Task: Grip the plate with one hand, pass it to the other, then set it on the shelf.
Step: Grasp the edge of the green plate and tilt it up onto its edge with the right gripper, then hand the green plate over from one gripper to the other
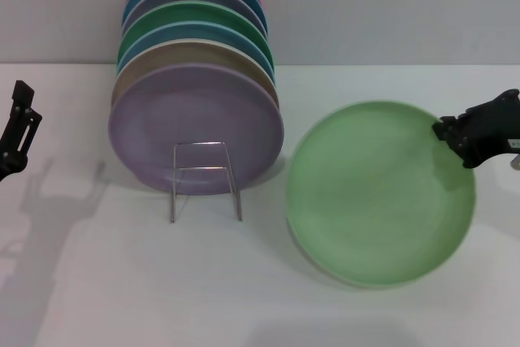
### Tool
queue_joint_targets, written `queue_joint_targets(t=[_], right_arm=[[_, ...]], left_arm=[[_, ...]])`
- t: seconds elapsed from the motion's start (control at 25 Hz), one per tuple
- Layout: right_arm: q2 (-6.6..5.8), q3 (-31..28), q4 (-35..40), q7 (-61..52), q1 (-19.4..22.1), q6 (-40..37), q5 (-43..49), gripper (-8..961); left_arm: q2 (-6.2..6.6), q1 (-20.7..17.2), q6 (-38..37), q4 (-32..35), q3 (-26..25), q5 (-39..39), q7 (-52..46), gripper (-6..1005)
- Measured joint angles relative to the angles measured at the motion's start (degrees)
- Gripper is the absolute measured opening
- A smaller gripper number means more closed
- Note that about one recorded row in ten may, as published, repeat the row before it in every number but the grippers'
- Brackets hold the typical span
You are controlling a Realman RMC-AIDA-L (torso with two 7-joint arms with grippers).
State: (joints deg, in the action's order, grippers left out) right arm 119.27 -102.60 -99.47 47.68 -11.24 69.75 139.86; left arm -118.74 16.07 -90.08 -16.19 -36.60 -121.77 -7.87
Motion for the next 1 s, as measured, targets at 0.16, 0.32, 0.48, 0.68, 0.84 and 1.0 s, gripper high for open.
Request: queue_joint_targets(t=[0.16, 0.32, 0.48, 0.68, 0.84, 1.0], right_arm=[[0.00, 2.11, -1.04, 2.86, 1.73, -1.93, -1.40, 18], [-0.02, 3.99, -3.18, 5.64, 3.78, -3.90, -1.85, 17], [-0.14, 4.42, -4.23, 8.34, 5.42, -5.85, -1.44, 17], [-0.12, 4.70, -5.85, 12.42, 7.79, -10.16, -1.53, 18], [-0.09, 6.09, -7.12, 16.18, 9.61, -13.89, -1.66, 18], [-0.01, 9.73, -7.83, 20.29, 12.45, -20.85, -1.46, 19]], left_arm=[[0.00, -0.27, -0.10, 0.02, 0.21, -0.06, -0.01, 734], [-0.02, -0.26, -0.10, 0.02, 0.28, -0.06, 0.00, 732], [-0.10, -0.25, -0.10, 0.02, 0.31, -0.09, 0.14, 730], [-0.09, -0.19, -0.05, 0.02, 0.31, -0.15, 0.12, 728], [-0.09, -0.11, -0.03, -0.04, 0.31, -0.18, 0.13, 726], [-0.09, -0.04, -0.01, -0.07, 0.35, -0.21, 0.09, 724]])
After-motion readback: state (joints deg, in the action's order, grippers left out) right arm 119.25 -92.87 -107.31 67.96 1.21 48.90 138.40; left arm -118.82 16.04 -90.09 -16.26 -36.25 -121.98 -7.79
